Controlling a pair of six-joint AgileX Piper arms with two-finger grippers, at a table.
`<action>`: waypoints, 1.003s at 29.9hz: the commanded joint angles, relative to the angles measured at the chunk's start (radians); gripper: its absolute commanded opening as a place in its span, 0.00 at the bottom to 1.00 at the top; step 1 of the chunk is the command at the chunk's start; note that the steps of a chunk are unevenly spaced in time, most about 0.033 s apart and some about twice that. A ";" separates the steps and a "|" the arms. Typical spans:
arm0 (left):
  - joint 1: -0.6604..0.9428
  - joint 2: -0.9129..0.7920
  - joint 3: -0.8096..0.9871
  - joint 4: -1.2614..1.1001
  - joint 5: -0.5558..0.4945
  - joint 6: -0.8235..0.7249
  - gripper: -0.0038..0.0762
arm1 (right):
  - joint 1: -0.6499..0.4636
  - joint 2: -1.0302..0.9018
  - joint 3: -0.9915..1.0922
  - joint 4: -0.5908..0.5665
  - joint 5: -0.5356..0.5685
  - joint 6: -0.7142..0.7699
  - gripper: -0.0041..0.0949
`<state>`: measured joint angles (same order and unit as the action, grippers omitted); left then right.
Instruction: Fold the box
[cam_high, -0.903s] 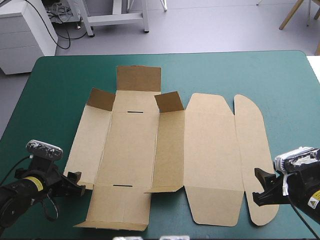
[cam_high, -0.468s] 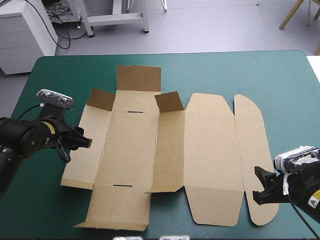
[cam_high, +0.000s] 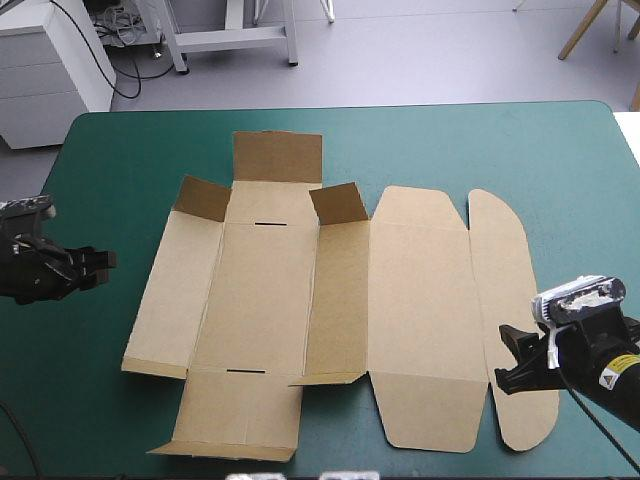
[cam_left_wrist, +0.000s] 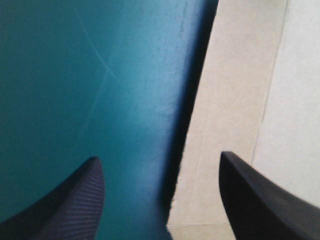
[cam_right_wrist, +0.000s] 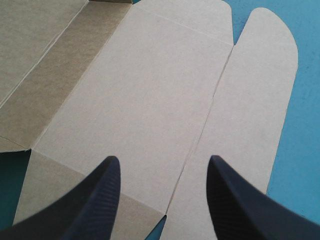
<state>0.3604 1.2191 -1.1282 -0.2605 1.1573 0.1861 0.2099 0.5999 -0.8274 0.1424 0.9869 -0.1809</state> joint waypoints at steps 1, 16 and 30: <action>0.083 0.003 0.034 -0.188 -0.030 0.086 0.63 | -0.002 0.039 -0.026 0.027 -0.075 -0.027 0.53; 0.094 0.201 0.143 -0.316 0.013 0.267 0.63 | -0.002 0.063 -0.026 0.026 -0.025 -0.029 0.53; 0.154 0.378 0.143 -0.442 0.062 0.418 0.63 | -0.002 0.063 -0.026 0.023 -0.012 -0.029 0.53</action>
<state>0.5139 1.6034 -0.9621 -0.6188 1.1840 0.5801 0.2099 0.6575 -0.8274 0.1613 1.0247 -0.2018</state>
